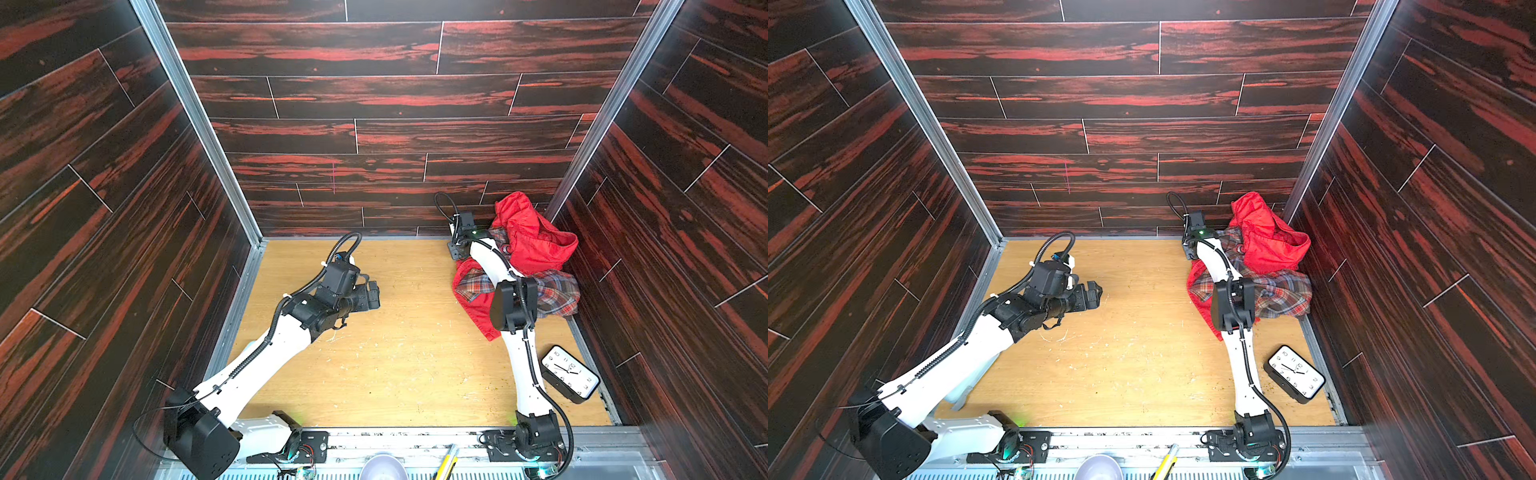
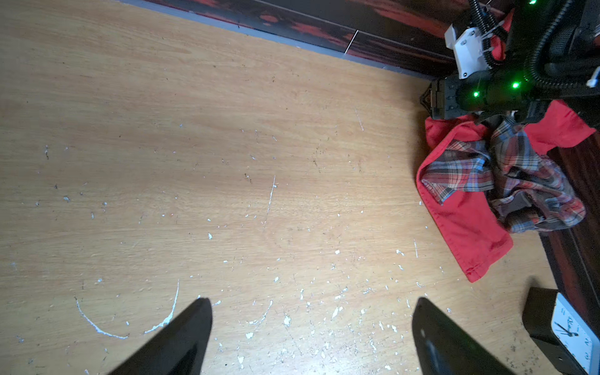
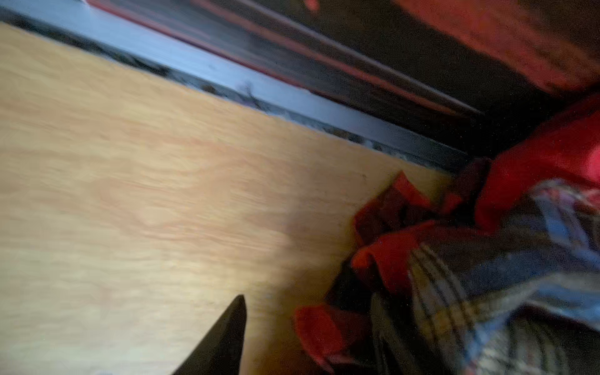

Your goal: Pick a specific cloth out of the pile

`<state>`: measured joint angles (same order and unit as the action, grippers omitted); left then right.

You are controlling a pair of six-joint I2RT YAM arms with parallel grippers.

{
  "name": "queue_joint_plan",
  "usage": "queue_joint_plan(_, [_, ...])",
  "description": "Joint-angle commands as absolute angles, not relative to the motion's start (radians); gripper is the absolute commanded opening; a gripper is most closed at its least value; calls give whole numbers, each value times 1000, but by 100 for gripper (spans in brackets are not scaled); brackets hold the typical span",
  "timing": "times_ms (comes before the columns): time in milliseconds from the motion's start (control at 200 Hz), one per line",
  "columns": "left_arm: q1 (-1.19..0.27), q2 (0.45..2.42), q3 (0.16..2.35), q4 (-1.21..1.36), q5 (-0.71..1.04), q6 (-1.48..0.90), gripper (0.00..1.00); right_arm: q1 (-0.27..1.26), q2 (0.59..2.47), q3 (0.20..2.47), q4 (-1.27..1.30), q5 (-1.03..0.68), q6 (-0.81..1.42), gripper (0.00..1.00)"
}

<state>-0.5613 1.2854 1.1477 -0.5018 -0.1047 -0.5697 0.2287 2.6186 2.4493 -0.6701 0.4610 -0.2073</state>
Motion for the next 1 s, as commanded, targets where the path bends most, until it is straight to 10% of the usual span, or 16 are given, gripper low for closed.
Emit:
queue_joint_plan(0, [-565, 1289, 1154, -520, -107, -581, 99, 231, 2693, 2453, -658, 508, -227, 63])
queue_joint_plan(336, [-564, 1291, 1152, -523, -109, -581, 99, 229, 2717, 2433, -637, 576, -261, 63])
queue_joint_plan(666, [-564, 1297, 1159, -521, -105, -581, 99, 227, 2665, 2478, -633, 531, -212, 0])
queue_joint_plan(997, [-564, 1309, 1153, -497, -81, -587, 99, 228, 2447, 2531, -620, 362, -142, 0])
